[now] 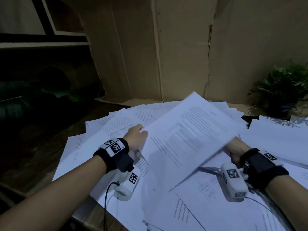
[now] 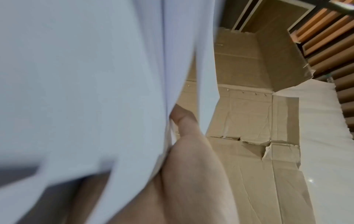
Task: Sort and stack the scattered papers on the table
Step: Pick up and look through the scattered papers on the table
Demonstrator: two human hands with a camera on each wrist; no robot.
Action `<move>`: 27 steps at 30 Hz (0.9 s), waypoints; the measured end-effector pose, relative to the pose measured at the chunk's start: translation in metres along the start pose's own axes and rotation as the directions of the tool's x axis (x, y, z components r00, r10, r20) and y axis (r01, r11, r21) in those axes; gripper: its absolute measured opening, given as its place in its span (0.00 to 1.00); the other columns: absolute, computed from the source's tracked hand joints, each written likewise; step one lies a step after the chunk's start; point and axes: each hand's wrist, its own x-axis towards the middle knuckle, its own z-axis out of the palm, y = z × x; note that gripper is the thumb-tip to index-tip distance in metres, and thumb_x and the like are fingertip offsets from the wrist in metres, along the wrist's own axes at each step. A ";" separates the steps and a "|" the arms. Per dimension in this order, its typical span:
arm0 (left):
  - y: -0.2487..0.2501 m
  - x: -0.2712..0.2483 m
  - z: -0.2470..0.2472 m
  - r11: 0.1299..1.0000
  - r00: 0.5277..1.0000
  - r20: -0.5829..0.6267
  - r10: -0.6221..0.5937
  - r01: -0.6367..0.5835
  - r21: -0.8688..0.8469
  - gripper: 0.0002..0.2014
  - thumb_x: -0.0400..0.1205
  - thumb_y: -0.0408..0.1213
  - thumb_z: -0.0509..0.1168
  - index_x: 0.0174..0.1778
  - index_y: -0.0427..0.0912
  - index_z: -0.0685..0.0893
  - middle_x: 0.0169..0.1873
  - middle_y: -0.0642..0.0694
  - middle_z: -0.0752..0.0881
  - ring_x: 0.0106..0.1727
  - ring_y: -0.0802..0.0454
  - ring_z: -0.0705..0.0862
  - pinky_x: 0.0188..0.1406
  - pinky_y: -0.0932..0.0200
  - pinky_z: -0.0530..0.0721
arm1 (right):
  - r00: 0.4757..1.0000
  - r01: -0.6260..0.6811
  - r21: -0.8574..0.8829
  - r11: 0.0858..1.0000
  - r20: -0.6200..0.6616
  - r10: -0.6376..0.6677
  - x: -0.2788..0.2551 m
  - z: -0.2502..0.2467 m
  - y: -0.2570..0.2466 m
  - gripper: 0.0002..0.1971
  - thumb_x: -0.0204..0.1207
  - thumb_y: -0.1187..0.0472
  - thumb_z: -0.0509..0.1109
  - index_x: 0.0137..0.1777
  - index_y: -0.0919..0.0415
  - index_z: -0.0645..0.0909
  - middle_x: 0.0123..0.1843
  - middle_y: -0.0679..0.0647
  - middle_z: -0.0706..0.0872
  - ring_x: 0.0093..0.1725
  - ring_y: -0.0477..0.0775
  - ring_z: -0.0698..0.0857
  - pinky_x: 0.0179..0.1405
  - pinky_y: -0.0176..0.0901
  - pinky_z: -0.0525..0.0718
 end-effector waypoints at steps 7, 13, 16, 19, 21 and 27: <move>-0.015 0.005 0.002 0.930 0.973 -0.134 -0.190 0.135 -0.341 0.07 0.88 0.34 0.61 0.58 0.36 0.75 0.42 0.40 0.81 0.29 0.44 0.82 0.33 0.52 0.89 | 0.996 -0.071 0.010 0.997 0.059 0.070 0.003 -0.003 -0.001 0.32 0.76 0.57 0.73 0.68 0.84 0.71 0.80 0.69 0.62 0.81 0.70 0.54 0.82 0.64 0.54; 0.005 -0.006 0.009 0.981 0.969 0.233 -0.086 0.124 -0.151 0.27 0.88 0.36 0.61 0.83 0.40 0.62 0.70 0.39 0.75 0.25 0.49 0.87 0.23 0.60 0.79 | 0.978 -0.178 0.140 0.974 0.136 0.159 0.005 -0.008 -0.003 0.22 0.72 0.48 0.78 0.55 0.64 0.79 0.60 0.55 0.84 0.58 0.71 0.81 0.63 0.56 0.74; 0.012 -0.013 0.011 1.000 0.898 0.439 0.004 0.010 -0.029 0.15 0.90 0.44 0.56 0.57 0.34 0.79 0.43 0.39 0.87 0.28 0.48 0.83 0.24 0.63 0.73 | 0.973 -0.149 0.047 0.988 0.186 0.138 0.001 -0.006 -0.008 0.27 0.71 0.34 0.76 0.66 0.46 0.87 0.67 0.46 0.88 0.73 0.55 0.79 0.80 0.59 0.68; 0.011 -0.011 0.010 0.999 0.927 0.376 -0.001 -0.018 0.047 0.14 0.90 0.46 0.57 0.45 0.43 0.81 0.36 0.42 0.85 0.29 0.51 0.78 0.27 0.62 0.72 | 0.965 -0.112 0.068 0.991 0.248 0.092 -0.002 -0.004 -0.010 0.17 0.76 0.59 0.77 0.63 0.64 0.87 0.61 0.55 0.91 0.63 0.57 0.89 0.64 0.51 0.85; 0.006 -0.007 0.008 0.999 0.968 0.250 -0.027 0.016 0.046 0.10 0.89 0.42 0.59 0.56 0.41 0.82 0.37 0.43 0.84 0.30 0.52 0.77 0.27 0.61 0.71 | 0.968 -0.065 0.112 0.992 0.249 0.036 -0.005 -0.004 -0.010 0.16 0.73 0.66 0.78 0.61 0.68 0.86 0.60 0.56 0.91 0.57 0.49 0.91 0.55 0.36 0.87; 0.005 -0.002 0.001 0.987 0.988 0.149 0.048 -0.023 -0.162 0.33 0.81 0.50 0.70 0.80 0.46 0.67 0.64 0.42 0.82 0.57 0.50 0.84 0.56 0.54 0.82 | 0.934 0.146 0.189 0.971 0.296 -0.198 -0.029 -0.011 -0.047 0.21 0.76 0.70 0.71 0.70 0.63 0.81 0.66 0.57 0.89 0.67 0.57 0.87 0.64 0.44 0.85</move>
